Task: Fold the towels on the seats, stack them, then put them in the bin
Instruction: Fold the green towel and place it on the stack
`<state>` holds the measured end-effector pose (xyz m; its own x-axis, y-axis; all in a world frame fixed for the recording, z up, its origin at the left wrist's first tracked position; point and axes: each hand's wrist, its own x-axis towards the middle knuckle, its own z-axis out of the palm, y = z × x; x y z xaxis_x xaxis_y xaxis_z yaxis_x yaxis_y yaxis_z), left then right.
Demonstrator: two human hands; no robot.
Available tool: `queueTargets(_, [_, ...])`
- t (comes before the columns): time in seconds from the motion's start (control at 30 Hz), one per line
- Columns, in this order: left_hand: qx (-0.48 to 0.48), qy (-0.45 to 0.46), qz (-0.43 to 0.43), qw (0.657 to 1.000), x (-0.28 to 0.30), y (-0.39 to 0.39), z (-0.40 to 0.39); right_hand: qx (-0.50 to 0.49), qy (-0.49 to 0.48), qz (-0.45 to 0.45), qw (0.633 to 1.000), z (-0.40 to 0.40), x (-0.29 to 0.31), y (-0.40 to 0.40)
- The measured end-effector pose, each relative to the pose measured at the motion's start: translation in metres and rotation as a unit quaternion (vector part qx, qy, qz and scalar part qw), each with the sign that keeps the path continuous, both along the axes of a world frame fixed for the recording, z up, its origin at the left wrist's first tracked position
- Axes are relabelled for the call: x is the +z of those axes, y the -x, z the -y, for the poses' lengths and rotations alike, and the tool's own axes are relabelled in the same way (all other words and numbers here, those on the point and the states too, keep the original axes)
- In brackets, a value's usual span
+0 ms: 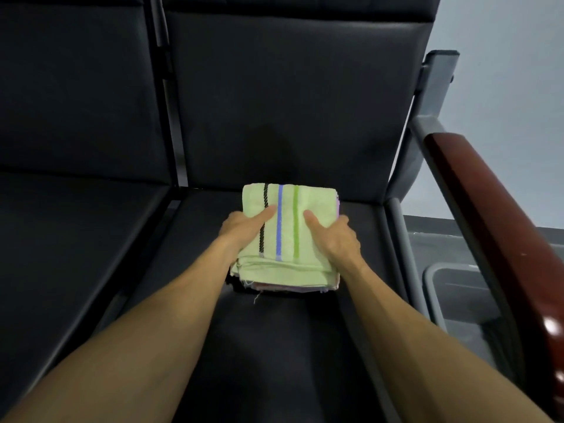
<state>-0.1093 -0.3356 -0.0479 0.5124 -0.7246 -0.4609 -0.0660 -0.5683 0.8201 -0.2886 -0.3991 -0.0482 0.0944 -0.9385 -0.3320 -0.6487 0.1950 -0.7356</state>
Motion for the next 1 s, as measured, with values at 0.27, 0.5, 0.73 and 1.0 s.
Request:
queueTargets(0.27, [-0.034,-0.002,-0.186,0.982,0.014,0.013,-0.053,-0.014,-0.132,0.174,0.976,-0.037,0.006,0.029])
queueTargets(0.5, [-0.041,0.077,-0.142,0.986,0.106,0.047,-0.074,-0.002,-0.062,0.215,0.975,-0.056,0.094,0.057])
queueTargets(0.73, [-0.068,0.170,-0.075,0.980,0.199,0.116,-0.080,-0.006,0.076,0.222,0.972,-0.076,0.199,0.125])
queueTargets(1.0, [-0.134,0.222,-0.062,0.964,0.247,0.231,-0.064,-0.080,0.190,0.224,0.953,-0.075,0.245,0.246])
